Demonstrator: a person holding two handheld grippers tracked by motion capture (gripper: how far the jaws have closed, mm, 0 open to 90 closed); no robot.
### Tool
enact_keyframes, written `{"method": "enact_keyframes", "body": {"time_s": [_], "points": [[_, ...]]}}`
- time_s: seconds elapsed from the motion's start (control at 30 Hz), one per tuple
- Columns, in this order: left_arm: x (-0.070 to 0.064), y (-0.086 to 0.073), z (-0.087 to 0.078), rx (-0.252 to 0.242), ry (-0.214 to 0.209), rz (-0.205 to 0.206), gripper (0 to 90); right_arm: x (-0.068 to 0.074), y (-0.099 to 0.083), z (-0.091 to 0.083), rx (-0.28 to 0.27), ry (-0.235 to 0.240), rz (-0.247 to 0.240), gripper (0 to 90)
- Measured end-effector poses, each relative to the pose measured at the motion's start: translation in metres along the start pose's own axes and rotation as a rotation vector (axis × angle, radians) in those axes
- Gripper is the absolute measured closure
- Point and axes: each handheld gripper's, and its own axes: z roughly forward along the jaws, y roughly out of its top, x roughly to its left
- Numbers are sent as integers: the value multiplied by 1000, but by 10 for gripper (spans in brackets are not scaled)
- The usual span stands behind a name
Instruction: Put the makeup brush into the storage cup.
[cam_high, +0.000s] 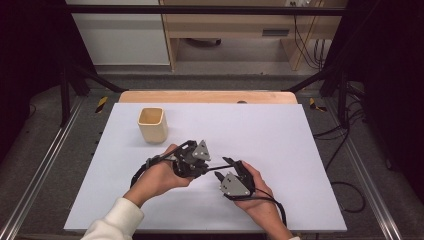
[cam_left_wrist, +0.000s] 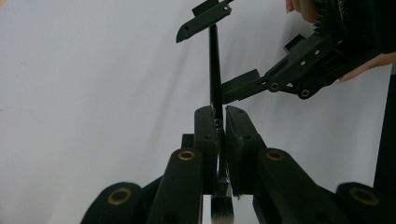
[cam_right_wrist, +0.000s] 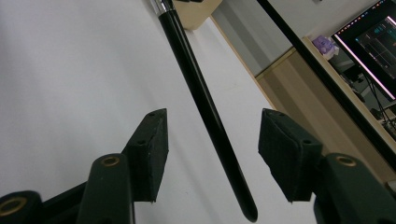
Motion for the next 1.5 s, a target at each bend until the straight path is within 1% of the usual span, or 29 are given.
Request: {"method": "enact_keyframes", "body": {"time_s": [0.03, 0.17, 0.3, 0.33, 0.4, 0.53, 0.7, 0.9, 1.03, 1.1, 1.2, 1.23, 1.27, 1.3, 1.33, 1.5], "points": [[-1, 0, 1, 0, -3, 1, 837, 1, 0, 0, -1, 2, -1, 462], [-1, 0, 2, -1, -6, 3, 837, 1, 0, 0, -2, 7, -8, 489], [-2, 0, 3, -6, -9, -4, 837, 1, 0, 0, -2, 13, -6, 514], [-1, 0, 2, 2, -8, 5, 837, 1, 0, 0, -2, 14, -7, 521], [-1, 0, 2, 1, -7, 4, 837, 1, 0, 0, -3, 16, -6, 534], [-1, -1, 2, -7, -5, -8, 837, 1, 0, 0, -5, 22, -5, 549], [-1, -1, 2, -4, -7, -7, 837, 2, 0, 0, -10, 37, -6, 576], [-1, -1, 3, -8, -6, -6, 837, 2, 0, 0, -12, 41, -7, 595], [-1, -1, 2, -9, -7, -7, 837, 2, 0, 0, -13, 46, -9, 623], [-2, -1, 3, -3, -11, -5, 837, 2, 0, 0, -15, 54, -11, 654], [-2, -1, 3, -2, -9, -5, 836, 2, 0, 0, -16, 62, -8, 667], [-1, -2, 2, 4, -10, -3, 836, 1, 0, 0, -23, 69, 5, 678], [-1, -2, 2, 4, -10, -3, 836, 1, 0, 0, -22, 70, 7, 683], [-1, -2, 3, 5, -10, -3, 836, 1, 0, 0, -22, 70, 7, 683], [-1, -2, 3, 7, -12, -4, 836, 1, 0, 0, -24, 74, 5, 713], [-1, -2, 3, 10, -17, -4, 836, 2, 0, 0, -28, 85, -6, 750]]}}
